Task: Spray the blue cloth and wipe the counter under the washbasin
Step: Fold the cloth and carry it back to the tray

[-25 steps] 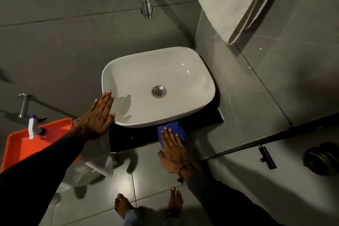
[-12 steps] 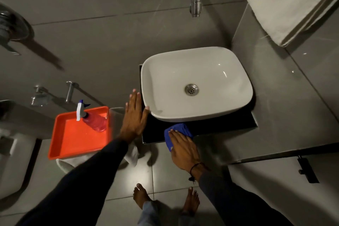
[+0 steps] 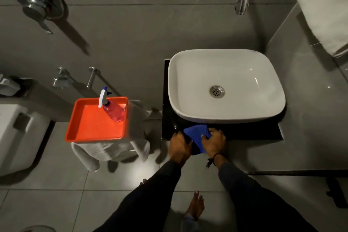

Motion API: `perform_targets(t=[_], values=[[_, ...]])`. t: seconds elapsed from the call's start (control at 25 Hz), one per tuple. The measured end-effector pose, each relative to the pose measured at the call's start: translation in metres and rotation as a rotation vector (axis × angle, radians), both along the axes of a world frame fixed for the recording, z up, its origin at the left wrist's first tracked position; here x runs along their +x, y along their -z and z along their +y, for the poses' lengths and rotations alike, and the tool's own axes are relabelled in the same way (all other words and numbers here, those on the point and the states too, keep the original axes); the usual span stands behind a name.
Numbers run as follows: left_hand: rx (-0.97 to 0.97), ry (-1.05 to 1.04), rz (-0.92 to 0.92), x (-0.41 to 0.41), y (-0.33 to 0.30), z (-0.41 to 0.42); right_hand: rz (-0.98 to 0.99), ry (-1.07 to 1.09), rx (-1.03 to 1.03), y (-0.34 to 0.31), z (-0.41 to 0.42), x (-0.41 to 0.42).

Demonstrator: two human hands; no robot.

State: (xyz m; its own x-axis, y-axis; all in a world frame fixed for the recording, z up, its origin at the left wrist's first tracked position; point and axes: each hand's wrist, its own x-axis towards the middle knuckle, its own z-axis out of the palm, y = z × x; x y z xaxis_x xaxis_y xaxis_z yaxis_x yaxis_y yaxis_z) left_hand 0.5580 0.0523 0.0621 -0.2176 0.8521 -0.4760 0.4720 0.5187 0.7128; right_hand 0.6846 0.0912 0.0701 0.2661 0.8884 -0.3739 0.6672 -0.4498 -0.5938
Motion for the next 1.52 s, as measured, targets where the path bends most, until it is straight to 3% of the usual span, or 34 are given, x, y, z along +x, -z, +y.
perform_targets(t=[0.24,0.4,0.72,0.92,1.08,1.24,1.36,1.52], values=[[-0.043,-0.450,-0.230,-0.016,-0.005,-0.020,0.148,0.003,-0.134,0.001,-0.008,-0.024],[-0.071,-0.498,-0.149,-0.068,-0.017,-0.039,0.265,-0.086,-0.204,-0.001,-0.022,-0.074],[-0.177,-0.721,-0.538,-0.236,-0.048,-0.073,0.397,-0.398,-0.275,-0.026,-0.022,-0.225],[-0.258,-0.824,-0.818,-0.362,-0.020,-0.076,0.500,-0.283,-0.500,-0.004,-0.021,-0.353],[-0.275,-0.805,-0.519,-0.441,0.014,-0.054,0.491,-0.098,-0.403,0.029,-0.019,-0.434],[-0.201,-0.794,-0.321,-0.482,0.053,-0.024,0.445,-0.105,-0.323,0.067,0.004,-0.482],[-0.239,-0.732,-0.302,-0.500,0.077,-0.008,0.314,-0.304,-0.259,0.090,0.020,-0.499],[-0.326,-0.613,-0.390,-0.510,0.088,-0.010,0.255,-0.371,-0.361,0.104,0.020,-0.508]])
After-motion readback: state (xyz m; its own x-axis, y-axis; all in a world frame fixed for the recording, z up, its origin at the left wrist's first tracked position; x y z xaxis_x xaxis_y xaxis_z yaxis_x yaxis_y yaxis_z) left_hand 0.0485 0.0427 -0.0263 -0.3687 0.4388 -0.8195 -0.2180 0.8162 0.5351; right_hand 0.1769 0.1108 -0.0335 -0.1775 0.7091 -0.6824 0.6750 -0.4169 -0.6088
